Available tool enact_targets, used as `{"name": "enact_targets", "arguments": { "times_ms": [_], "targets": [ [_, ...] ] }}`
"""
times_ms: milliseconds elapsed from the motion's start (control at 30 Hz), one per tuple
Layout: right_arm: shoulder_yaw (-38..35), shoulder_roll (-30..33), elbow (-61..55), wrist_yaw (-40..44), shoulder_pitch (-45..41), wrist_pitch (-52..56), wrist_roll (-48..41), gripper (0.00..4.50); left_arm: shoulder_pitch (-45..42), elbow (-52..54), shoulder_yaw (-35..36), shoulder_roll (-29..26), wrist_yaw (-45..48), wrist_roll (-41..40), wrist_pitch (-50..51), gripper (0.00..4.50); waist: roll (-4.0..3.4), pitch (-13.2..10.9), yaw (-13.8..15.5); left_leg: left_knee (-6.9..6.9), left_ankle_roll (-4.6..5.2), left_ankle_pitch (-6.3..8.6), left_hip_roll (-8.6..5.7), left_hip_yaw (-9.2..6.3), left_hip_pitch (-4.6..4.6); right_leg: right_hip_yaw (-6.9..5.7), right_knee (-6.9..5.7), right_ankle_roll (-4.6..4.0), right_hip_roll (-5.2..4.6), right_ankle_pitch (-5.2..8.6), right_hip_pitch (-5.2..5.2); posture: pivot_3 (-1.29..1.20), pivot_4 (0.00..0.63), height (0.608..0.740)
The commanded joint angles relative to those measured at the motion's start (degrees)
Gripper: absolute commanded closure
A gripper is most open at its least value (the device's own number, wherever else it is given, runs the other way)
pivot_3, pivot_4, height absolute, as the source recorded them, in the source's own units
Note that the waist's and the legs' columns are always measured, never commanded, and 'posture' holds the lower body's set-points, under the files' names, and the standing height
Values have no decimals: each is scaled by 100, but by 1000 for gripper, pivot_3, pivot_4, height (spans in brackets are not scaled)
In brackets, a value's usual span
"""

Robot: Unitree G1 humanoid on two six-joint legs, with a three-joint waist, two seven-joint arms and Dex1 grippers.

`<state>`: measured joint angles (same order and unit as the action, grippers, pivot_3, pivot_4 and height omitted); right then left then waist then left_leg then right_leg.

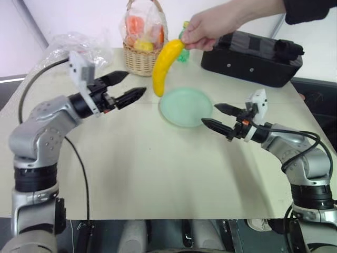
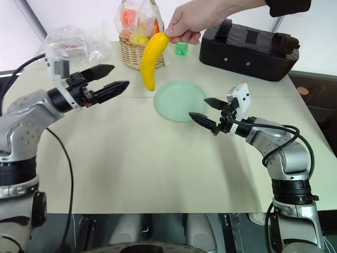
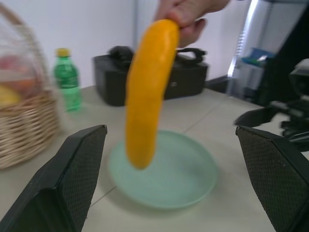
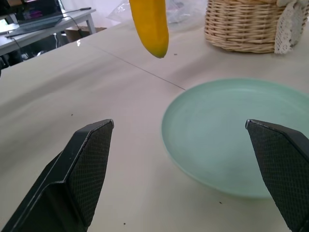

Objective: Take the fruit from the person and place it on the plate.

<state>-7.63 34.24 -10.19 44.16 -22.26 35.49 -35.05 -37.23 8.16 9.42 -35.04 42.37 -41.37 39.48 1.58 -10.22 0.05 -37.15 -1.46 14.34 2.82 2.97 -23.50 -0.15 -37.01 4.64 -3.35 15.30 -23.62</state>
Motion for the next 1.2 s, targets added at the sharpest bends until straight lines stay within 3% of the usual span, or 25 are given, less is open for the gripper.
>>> {"name": "enact_targets", "arguments": {
  "times_ms": [33,500,600,767,1067,1200],
  "targets": [
    [-114,-67,-185,-82,15,-131,-16,0,-394,-348,-214,122,172,273,-304,23,0,0,-12,0,0,0,0,-1,0,0,-2,0,1,0,0,0,150,740],
    [-145,-186,-243,-328,95,-265,64,0,-1289,-1640,-633,833,436,1155,-1230,23,1,0,-69,-1,0,0,1,-1,-1,1,-2,2,2,0,0,0,150,740],
    [-150,-218,-236,-378,101,-306,83,0,-1343,-1736,-619,868,529,1195,-1271,842,1,-1,-70,-1,0,0,1,-1,-1,1,-3,2,2,0,-1,0,150,740],
    [-143,-253,-206,-415,119,-375,106,0,-1386,-1816,-596,885,572,1325,-1353,3391,1,0,-68,-2,0,0,1,-1,-1,1,-4,2,2,0,-1,0,150,740],
    [-106,-321,-104,-447,72,-486,150,0,-1585,-2217,-768,938,461,1882,-1857,3452,1,0,-67,-2,0,0,1,-1,-1,1,-4,2,2,-1,-1,0,150,740],
    [-65,-404,42,-459,-3,-610,240,0,-2099,-3414,-1795,955,682,3291,-3339,3452,1,0,-26,-4,0,0,0,-2,-1,-2,-4,2,2,-1,2,0,150,740]
  ]
}}
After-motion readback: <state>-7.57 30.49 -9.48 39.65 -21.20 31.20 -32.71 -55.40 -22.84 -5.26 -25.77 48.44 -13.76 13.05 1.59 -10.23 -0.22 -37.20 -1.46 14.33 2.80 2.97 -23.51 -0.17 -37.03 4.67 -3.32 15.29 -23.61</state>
